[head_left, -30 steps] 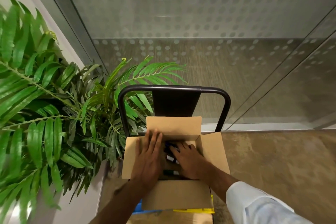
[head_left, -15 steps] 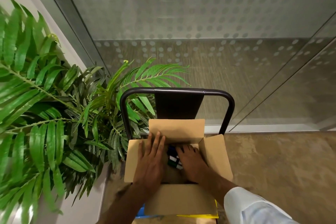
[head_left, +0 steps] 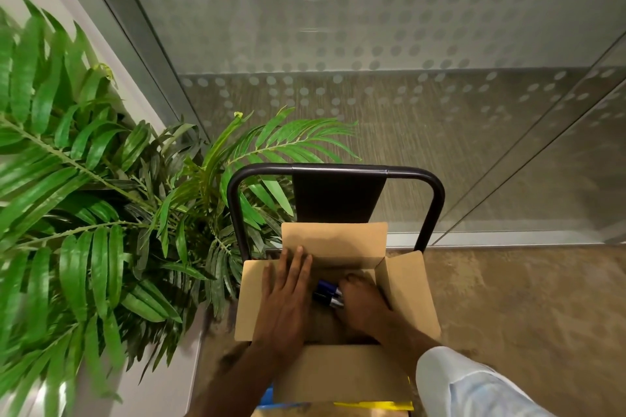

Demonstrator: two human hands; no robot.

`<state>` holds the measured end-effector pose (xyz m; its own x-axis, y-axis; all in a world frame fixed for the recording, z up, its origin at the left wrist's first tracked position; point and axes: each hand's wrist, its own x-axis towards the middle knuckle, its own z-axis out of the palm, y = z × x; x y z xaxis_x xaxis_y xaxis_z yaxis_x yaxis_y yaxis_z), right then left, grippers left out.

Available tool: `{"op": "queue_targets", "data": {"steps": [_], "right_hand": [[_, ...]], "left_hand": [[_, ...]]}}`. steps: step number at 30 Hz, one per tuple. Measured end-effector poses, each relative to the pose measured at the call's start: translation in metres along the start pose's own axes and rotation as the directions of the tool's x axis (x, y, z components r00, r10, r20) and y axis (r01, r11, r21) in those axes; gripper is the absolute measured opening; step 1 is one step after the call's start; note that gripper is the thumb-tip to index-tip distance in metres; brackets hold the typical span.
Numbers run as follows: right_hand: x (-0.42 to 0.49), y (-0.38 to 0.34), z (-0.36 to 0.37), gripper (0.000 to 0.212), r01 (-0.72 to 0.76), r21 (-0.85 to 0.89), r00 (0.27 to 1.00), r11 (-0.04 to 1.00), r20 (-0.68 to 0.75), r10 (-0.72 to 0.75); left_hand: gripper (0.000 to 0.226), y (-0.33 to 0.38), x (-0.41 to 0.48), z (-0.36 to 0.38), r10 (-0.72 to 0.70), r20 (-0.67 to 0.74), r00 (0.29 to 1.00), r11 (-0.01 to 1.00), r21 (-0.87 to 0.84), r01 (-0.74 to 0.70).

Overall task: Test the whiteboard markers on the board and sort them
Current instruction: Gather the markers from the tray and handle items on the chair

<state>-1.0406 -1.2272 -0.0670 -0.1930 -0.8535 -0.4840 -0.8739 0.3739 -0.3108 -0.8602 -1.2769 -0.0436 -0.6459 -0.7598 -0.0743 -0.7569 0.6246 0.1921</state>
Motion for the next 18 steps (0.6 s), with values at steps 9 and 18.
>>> {"op": "queue_targets", "data": {"steps": [9, 18], "right_hand": [[-0.002, -0.012, 0.001, 0.029, 0.023, -0.040, 1.000, 0.999, -0.017, -0.024], [-0.028, -0.028, -0.031, 0.034, 0.083, 0.017, 0.987, 0.996, -0.140, -0.080]], "left_hand": [[0.061, -0.001, 0.000, -0.007, 0.032, -0.050, 0.998, 0.997, -0.071, -0.035], [0.050, -0.008, 0.000, -0.023, 0.003, -0.173, 0.985, 0.978, -0.203, -0.039]]}}
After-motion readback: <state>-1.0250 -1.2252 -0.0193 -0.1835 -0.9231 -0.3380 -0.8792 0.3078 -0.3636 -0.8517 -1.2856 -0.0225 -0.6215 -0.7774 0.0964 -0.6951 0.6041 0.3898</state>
